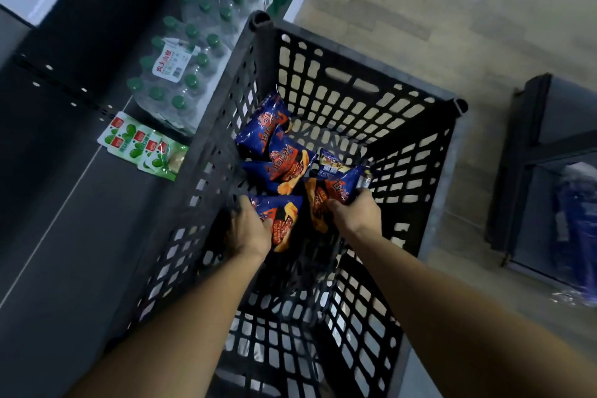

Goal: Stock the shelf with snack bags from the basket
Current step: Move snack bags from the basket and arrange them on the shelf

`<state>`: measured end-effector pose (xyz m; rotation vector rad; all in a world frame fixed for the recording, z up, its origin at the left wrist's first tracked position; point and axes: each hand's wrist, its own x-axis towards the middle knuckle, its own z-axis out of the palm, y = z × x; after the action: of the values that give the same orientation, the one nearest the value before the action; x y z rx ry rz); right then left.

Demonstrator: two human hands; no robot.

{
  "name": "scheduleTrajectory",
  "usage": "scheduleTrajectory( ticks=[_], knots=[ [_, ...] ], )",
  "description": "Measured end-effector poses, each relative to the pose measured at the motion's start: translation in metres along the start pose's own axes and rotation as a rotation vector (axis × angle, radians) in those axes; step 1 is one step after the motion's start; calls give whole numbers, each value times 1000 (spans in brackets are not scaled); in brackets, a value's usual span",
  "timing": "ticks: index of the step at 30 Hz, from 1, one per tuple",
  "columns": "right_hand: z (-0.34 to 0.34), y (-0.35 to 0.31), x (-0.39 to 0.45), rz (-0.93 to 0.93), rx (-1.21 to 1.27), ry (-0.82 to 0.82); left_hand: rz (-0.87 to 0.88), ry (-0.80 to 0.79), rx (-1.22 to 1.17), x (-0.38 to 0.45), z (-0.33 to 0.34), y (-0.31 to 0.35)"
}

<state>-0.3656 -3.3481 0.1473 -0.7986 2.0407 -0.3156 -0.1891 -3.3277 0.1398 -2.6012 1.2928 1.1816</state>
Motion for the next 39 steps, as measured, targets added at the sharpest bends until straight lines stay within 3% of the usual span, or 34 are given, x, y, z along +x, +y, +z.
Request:
scheduleTrajectory(
  ticks=[9, 13, 23, 32, 39],
  knots=[
    [-96, -81, -72, -227, -257, 103, 299, 24, -32, -53, -105, 67],
    [-160, -125, -126, -363, -450, 172, 480, 61, 58, -95, -167, 107],
    [-291, -211, -251, -561, -703, 141, 800, 43, 329, -211, -320, 181],
    [-349, -285, -320, -802, -868, 171, 890, 149, 382, -292, -410, 206],
    [-356, -326, -350, -1001, -953, 93, 791, 238, 330, -334, -457, 181]
  ],
)
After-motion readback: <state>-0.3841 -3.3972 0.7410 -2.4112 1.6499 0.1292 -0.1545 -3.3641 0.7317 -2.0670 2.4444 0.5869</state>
